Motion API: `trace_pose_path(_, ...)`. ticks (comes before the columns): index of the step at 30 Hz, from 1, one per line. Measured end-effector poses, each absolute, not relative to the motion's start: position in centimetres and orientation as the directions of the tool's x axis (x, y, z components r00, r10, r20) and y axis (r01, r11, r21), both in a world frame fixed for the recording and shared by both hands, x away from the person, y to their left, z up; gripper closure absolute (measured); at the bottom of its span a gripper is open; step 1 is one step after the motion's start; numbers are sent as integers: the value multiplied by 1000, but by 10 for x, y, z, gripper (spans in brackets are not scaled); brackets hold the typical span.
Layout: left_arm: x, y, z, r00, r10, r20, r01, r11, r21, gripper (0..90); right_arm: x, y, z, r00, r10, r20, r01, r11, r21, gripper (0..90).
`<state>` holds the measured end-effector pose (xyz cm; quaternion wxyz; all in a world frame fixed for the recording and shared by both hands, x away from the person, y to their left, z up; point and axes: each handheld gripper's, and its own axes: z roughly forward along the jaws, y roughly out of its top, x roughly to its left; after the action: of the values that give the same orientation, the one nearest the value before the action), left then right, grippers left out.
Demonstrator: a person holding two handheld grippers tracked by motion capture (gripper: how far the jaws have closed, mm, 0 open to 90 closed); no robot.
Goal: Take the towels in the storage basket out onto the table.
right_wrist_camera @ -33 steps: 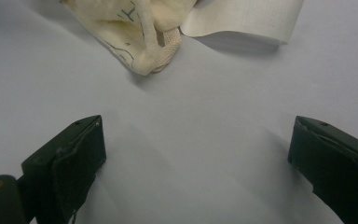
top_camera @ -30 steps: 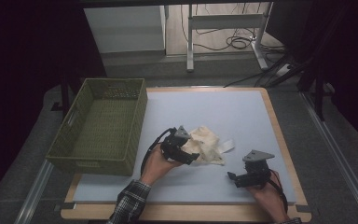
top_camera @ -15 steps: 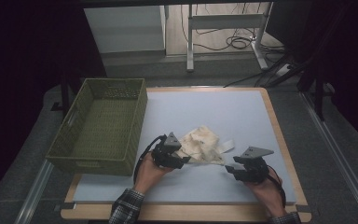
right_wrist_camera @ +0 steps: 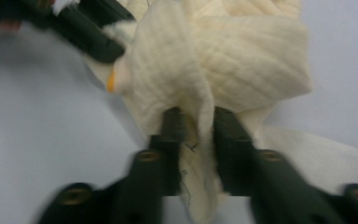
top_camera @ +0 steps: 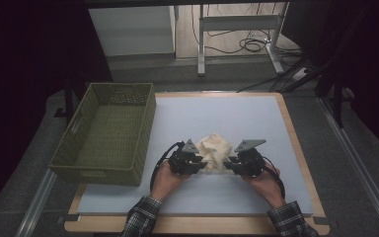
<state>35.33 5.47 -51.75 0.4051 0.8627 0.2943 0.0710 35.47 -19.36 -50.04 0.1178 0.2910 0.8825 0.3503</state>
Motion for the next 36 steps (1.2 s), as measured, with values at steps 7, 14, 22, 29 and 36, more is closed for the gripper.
trace_pose_path(7,358,72,-497,784,612,-101,447,-444,777,855,350,-208,-483,-787,611,-84,388,596,703,878)
trace_pose_path(14,369,89,-477,723,686,-78,458,-391,798,847,362,-246,-459,-722,686,-91,424,542,725,878)
trace_pose_path(22,406,87,-484,644,763,-62,516,-372,772,784,396,-279,-454,-642,765,-54,504,474,722,876)
trace_pose_path(29,421,90,-500,585,809,-53,562,-358,746,522,416,-289,-470,-596,802,-32,563,446,696,720)
trace_pose_path(36,400,105,-504,589,798,-131,570,-295,767,481,396,-290,-468,-627,779,-20,537,451,713,686)
